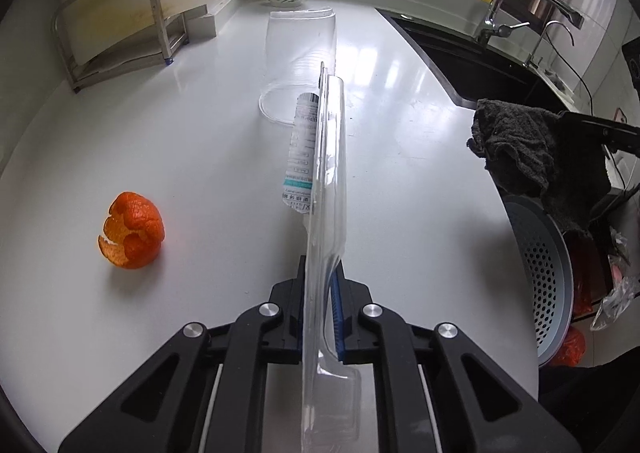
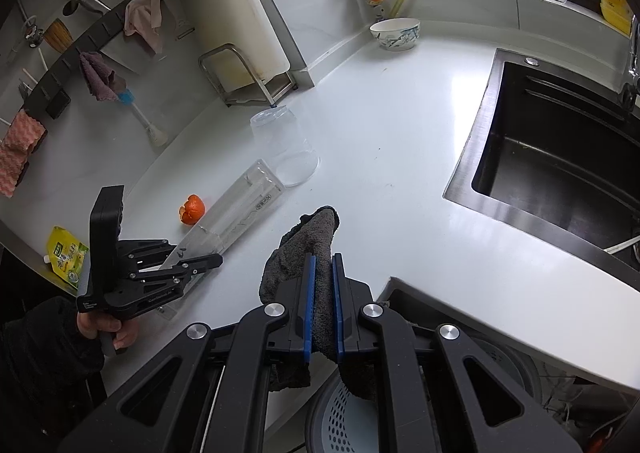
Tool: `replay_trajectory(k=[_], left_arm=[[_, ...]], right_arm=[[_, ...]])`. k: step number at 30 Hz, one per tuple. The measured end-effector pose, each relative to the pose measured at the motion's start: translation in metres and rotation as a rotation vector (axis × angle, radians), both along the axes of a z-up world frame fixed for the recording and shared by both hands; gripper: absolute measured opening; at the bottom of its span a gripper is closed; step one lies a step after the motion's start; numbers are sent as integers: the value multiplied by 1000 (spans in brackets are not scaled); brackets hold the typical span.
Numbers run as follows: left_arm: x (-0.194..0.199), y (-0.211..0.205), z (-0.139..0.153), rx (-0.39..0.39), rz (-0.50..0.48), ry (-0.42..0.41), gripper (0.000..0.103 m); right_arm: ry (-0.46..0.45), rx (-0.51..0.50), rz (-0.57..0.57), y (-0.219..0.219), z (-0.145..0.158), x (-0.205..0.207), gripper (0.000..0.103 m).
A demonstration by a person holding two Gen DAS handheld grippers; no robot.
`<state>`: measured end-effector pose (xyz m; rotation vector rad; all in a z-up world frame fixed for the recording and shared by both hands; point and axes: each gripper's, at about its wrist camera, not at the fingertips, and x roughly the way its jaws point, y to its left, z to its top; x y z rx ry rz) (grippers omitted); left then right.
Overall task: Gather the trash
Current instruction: 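Grasp the clear plastic tray from the LOVE box with the left tool while the right tool holds the cloth, then carry the plastic tray and grey cloth over the grey bin with both tools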
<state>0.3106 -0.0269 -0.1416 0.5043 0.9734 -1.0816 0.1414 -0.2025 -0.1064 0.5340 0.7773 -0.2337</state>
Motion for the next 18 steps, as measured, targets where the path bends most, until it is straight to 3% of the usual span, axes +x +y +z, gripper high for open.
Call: replay_trajectory(k=[11,18], left_arm=[[-43,17,34,-1,265,5,10],[-89,25,56,0,382,-20,10]], right_arm=[[-26,12,63,2,3,-10,8],[-42,6,115,4,14,-33,8]])
